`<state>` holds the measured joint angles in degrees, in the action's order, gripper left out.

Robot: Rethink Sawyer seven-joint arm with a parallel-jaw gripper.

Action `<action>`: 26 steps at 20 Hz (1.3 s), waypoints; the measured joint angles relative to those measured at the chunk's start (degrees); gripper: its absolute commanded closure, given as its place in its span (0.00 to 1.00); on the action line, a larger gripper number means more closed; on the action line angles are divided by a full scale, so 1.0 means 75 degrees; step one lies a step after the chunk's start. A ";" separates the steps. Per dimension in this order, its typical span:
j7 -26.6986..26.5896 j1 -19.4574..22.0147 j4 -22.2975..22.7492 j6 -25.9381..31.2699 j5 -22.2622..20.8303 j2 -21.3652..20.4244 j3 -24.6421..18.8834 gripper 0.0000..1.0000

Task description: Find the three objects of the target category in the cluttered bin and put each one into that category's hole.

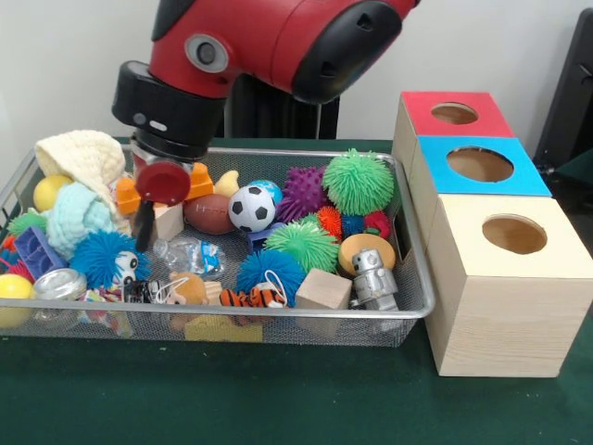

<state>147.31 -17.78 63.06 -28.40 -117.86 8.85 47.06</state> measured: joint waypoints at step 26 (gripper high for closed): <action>0.0002 -0.0273 -0.0390 0.0001 0.0082 0.1092 0.0070 0.00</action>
<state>147.33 -19.83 60.14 -28.39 -117.24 17.04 47.58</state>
